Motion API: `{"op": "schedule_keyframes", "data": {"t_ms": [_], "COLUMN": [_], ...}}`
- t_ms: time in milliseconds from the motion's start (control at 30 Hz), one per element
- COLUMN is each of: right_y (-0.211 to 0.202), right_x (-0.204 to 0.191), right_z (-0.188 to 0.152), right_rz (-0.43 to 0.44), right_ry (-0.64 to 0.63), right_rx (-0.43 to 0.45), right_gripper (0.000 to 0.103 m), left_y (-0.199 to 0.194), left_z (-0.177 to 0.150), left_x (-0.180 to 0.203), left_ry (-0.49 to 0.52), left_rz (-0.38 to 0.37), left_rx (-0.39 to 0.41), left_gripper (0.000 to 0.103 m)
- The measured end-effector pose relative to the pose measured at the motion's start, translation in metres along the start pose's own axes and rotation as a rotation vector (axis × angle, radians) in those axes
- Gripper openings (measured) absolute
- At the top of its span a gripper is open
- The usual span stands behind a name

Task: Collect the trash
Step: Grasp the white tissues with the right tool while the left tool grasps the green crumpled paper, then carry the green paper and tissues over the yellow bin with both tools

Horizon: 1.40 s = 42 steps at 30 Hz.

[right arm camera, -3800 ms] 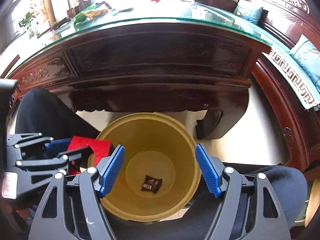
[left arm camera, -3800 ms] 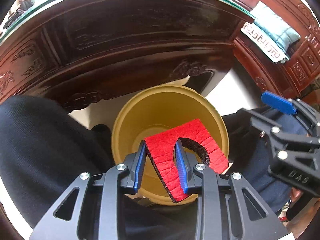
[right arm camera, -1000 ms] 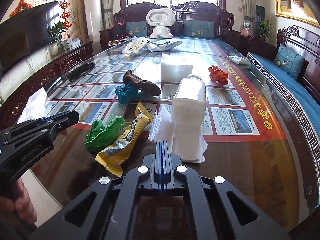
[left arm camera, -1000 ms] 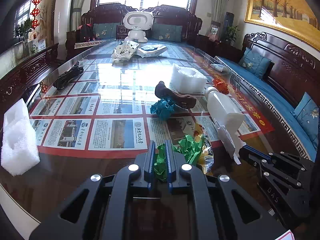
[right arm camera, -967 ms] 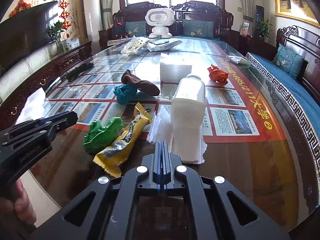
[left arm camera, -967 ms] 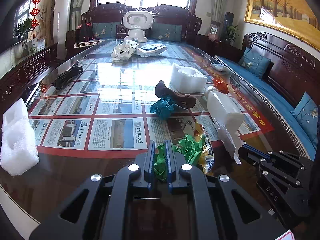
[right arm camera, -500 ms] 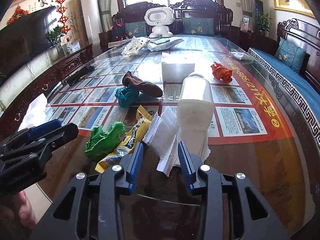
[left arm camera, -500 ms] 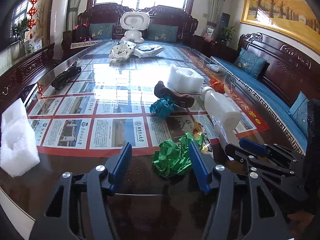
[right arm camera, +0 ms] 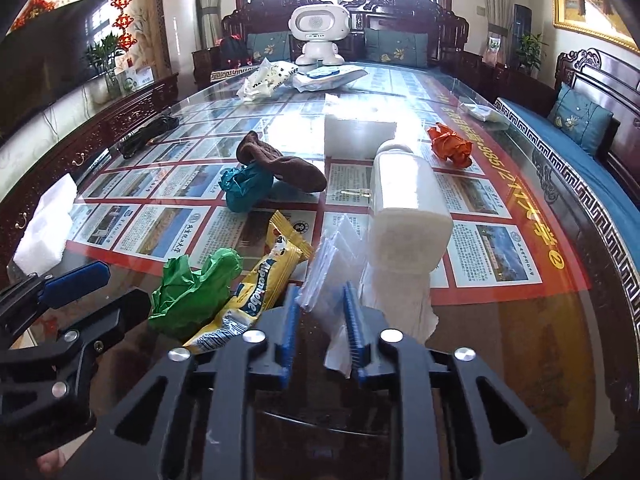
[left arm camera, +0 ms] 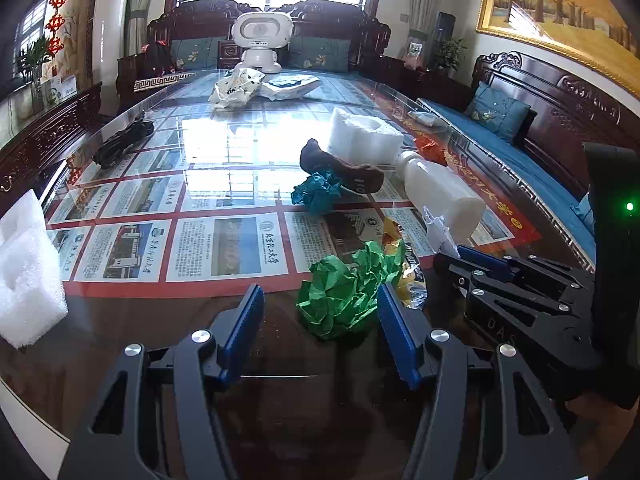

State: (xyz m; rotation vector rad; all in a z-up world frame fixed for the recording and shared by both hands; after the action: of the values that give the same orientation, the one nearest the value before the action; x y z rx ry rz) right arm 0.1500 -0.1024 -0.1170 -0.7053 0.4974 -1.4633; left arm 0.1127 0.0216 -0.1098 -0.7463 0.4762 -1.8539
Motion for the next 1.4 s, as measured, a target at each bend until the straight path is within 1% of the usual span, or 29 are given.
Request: {"op": "schedule_keyframes", "data": {"t_ms": [100,233,333,400,467,533,667,833,900,967,1067,1233,1400], "right_y": [-0.003,-0.010,-0.011,-0.013,-0.014,-0.016,-0.017,-0.019,-0.019,-0.019,-0.021,-0.027,-0.039], "right_x": [0.005,0.011,0.015,0.015,0.016,0.016,0.016,0.017,0.017,0.018,0.020,0.023,0.025], "right_z": [0.001,0.002,0.003,0.003,0.003,0.003,0.004,0.004,0.003,0.002,0.002,0.002,0.002], "right_rz": [-0.006,0.018,0.034,0.042,0.051,0.057,0.060,0.068,0.069,0.066,0.062,0.077,0.082], "right_ry": [-0.002,0.006,0.020,0.028,0.033,0.035,0.035,0.035,0.035,0.033,0.034,0.054,0.061], "right_rx": [0.012,0.025,0.023,0.022,0.023,0.025,0.029,0.032,0.031,0.033,0.039,0.046,0.063], "right_gripper": [0.010,0.007,0.007,0.007,0.007,0.007,0.007,0.007,0.007,0.006,0.006,0.006,0.006], "left_y": [0.004,0.010,0.016,0.023,0.030,0.034,0.042,0.053,0.054,0.052,0.049,0.042,0.025], "left_z": [-0.001,-0.004,-0.006,-0.006,-0.008,-0.008,-0.005,-0.002,-0.002,-0.001,0.000,0.000,0.005], "left_x": [0.005,0.010,0.012,0.012,0.013,0.016,0.016,0.010,0.008,0.007,0.005,0.005,0.011], "left_ry": [0.020,0.049,0.061,0.079,0.088,0.088,0.099,0.073,0.057,0.034,0.008,0.009,0.012], "left_rz": [-0.004,-0.009,-0.009,0.004,0.000,-0.018,-0.006,0.002,0.002,-0.012,-0.037,-0.021,-0.023], "left_rx": [-0.008,-0.030,-0.047,-0.066,-0.088,-0.099,-0.112,-0.132,-0.132,-0.126,-0.118,-0.101,-0.067], "left_gripper": [0.059,0.059,0.059,0.059,0.059,0.059,0.059,0.058,0.048,0.044,0.043,0.042,0.041]}}
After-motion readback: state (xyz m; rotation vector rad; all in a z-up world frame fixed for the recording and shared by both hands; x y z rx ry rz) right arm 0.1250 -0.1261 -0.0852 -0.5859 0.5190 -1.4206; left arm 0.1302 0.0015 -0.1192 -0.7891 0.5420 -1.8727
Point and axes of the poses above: each gripper's, at about its wrist camera, not at the fingertips, and y roughly the way its jaws point, x to its right, z to its top, the point moved 10 cm from there along y, roughly the way its jaws point, and after that the axes turned 12 degrees about -z, right-handed, at the moved point
